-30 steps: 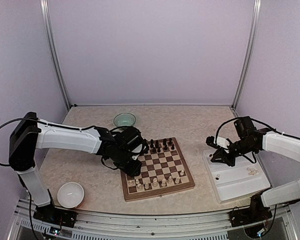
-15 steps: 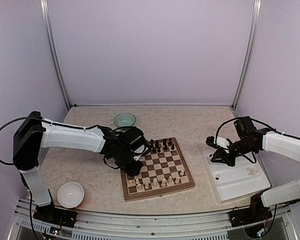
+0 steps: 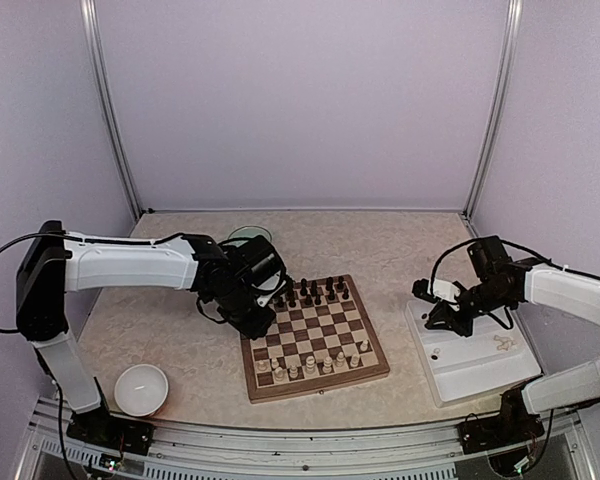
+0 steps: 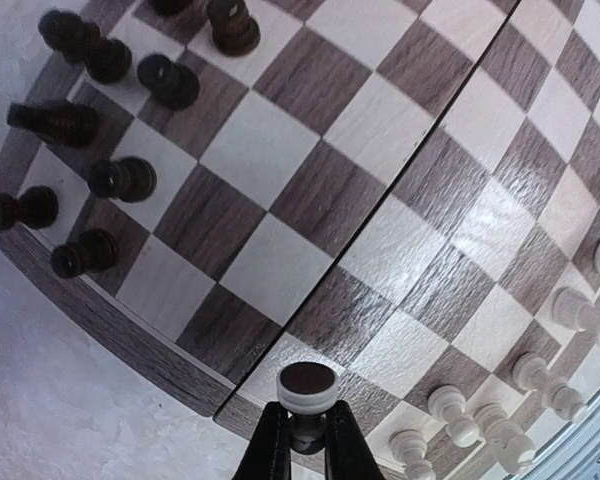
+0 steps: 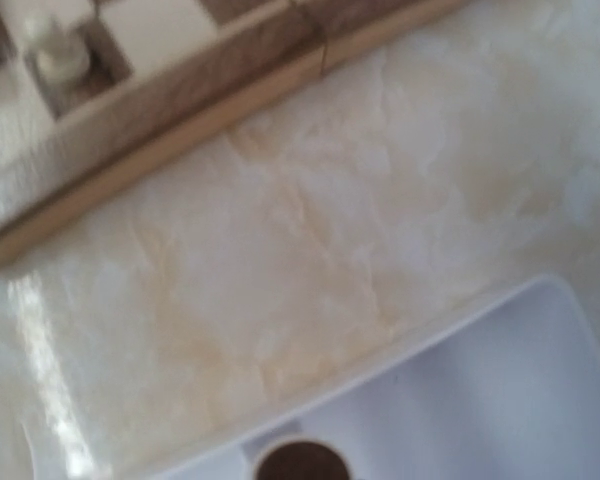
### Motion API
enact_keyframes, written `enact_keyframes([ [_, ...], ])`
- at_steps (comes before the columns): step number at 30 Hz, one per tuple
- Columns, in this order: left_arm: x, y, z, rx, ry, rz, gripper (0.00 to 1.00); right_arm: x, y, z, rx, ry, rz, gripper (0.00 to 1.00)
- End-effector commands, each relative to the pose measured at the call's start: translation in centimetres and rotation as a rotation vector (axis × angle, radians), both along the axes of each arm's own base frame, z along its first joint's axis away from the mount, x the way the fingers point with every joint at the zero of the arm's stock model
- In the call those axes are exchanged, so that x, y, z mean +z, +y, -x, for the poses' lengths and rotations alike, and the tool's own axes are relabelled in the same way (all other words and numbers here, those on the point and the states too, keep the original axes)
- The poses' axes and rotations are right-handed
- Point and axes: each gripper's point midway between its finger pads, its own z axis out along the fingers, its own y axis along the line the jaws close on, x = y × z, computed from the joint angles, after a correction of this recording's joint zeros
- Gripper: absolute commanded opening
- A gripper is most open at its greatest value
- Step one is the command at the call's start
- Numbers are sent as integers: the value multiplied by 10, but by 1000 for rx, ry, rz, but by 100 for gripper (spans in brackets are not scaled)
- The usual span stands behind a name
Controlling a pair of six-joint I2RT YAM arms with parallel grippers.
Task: Set up the chess pieces on the board
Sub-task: Place the rook in the storage box, then pass from the left arm to the right
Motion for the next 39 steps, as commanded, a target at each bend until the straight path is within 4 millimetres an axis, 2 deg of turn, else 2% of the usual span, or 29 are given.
enact_keyframes([
  [1, 40, -17, -10, -23, -58, 101, 2, -22, -22, 15, 18, 57, 139, 9],
  [7, 88, -55, -6, -97, -61, 308, 2, -50, -51, 35, 46, 138, 319, 10],
  [9, 101, -66, -3, -126, -50, 364, 3, -55, -57, 40, 52, 160, 352, 17],
  [11, 108, -75, 1, -151, -36, 409, 3, -51, -57, 39, 55, 166, 357, 25],
  [13, 110, -84, 7, -176, -15, 441, 3, -34, -50, 35, 63, 162, 323, 34],
  [15, 110, -92, 14, -205, 14, 466, 3, -5, -37, 26, 75, 135, 255, 42],
  [18, 110, -103, 25, -249, 61, 500, 3, 40, -11, 17, 119, 84, 151, 49],
  [21, 115, -117, 39, -300, 137, 578, 3, 75, 25, 18, 204, 10, 81, 47],
  [25, 127, -131, 61, -369, 262, 683, 3, 113, 84, 34, 364, -120, 2, 47],
  [28, 129, -136, 68, -391, 318, 717, 3, 127, 116, 44, 453, -176, 6, 47],
  [30, 131, -139, 72, -402, 353, 744, 3, 127, 131, 50, 497, -184, 29, 47],
  [39, 135, -145, 81, -401, 457, 810, 4, 111, 178, 67, 630, -286, 158, 46],
])
